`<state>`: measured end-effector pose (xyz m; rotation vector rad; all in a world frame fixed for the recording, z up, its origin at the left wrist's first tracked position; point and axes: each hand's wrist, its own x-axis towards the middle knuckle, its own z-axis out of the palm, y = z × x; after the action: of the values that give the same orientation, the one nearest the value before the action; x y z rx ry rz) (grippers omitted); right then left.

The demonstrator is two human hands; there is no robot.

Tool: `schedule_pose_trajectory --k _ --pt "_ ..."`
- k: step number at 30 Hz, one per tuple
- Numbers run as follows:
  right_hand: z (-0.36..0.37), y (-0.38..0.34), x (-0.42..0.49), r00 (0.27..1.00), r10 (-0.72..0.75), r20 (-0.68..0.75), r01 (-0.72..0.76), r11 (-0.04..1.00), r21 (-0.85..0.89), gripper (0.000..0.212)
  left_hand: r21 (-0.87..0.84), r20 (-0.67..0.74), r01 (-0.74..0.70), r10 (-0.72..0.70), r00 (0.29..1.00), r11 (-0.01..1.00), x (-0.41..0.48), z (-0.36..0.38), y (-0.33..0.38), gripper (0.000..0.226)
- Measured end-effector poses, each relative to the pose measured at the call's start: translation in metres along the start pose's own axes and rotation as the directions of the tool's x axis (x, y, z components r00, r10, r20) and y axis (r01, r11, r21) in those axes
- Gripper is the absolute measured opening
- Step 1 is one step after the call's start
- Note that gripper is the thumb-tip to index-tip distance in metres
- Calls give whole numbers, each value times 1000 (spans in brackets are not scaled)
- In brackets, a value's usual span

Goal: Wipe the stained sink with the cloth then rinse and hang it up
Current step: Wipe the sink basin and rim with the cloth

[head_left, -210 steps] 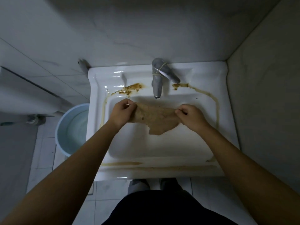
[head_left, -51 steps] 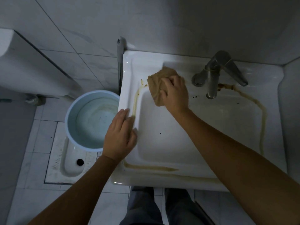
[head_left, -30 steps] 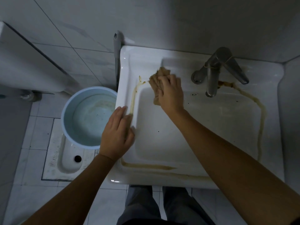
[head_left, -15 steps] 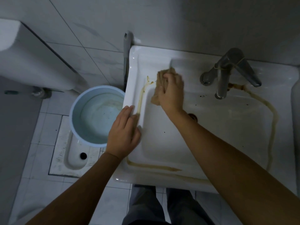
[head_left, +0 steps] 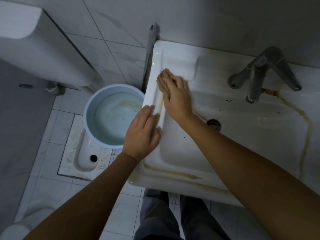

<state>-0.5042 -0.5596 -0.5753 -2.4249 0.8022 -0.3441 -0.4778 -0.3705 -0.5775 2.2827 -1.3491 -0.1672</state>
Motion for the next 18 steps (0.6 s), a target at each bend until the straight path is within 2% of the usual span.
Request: schedule_pose_trajectory --k 2,5,9,11,14,18 --pt "1 2 -19 1000 -15 18 14 998 57 52 -5 -5 -5 5 1000 1000 0 -1 0 39" --pt "-8 13 -50 989 -114 95 99 985 144 45 -20 -7 -2 2 1000 1000 -1 -2 1 38" --pt "-27 31 -73 957 -198 213 171 976 138 44 -31 6 5 -5 1000 999 -1 -5 3 38" --pt "-39 38 -63 975 -143 172 133 989 70 39 -23 11 13 -12 1000 1000 -3 -8 3 39" --pt "-53 48 -24 1000 7 2 -7 1000 -27 42 -14 -12 43 -43 999 999 -15 -10 3 40" --pt "-49 45 6 988 138 -70 -148 973 -176 41 -30 -21 68 -68 997 997 -34 -6 5 40"
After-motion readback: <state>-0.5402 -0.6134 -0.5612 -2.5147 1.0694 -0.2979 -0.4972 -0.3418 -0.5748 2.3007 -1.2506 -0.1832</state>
